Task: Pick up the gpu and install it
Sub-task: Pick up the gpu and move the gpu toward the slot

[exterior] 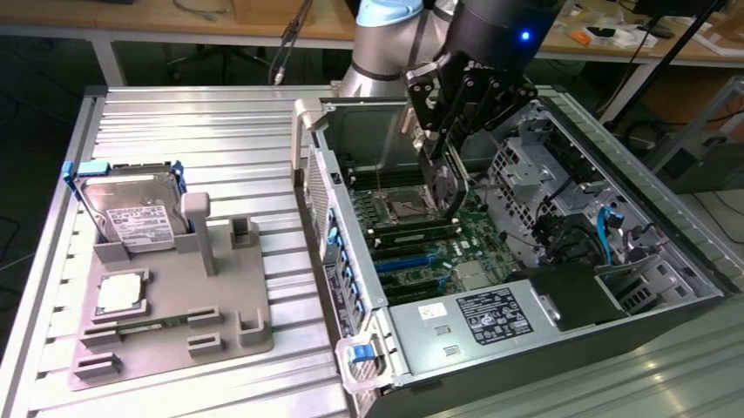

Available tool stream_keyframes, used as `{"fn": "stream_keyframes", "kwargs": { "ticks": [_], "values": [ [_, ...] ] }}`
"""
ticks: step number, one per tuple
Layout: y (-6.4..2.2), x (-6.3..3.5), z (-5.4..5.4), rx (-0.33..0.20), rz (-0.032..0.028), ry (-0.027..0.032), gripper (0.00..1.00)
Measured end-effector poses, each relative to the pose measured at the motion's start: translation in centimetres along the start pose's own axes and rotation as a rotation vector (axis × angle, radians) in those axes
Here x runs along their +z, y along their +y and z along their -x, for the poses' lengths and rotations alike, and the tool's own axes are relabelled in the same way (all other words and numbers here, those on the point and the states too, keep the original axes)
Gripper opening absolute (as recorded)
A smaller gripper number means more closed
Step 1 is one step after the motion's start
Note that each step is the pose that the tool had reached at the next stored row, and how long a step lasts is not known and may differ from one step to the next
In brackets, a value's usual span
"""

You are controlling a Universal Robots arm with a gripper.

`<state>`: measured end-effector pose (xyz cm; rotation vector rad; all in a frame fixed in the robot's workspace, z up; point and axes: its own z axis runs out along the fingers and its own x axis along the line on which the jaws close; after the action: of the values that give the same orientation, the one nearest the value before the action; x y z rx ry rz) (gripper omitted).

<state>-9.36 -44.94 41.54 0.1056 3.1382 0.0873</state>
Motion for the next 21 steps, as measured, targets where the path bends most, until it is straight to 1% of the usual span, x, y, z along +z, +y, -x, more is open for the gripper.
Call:
{"fn": "stream_keyframes", "kwargs": {
  "ticks": [14,21],
  "values": [
    [0.21,0.02,3.2,0.000,0.0000,0.0000,0.27],
    [0.31,0.03,4.7,-0.001,-0.0001,0.0001,0.27]
  ]
}}
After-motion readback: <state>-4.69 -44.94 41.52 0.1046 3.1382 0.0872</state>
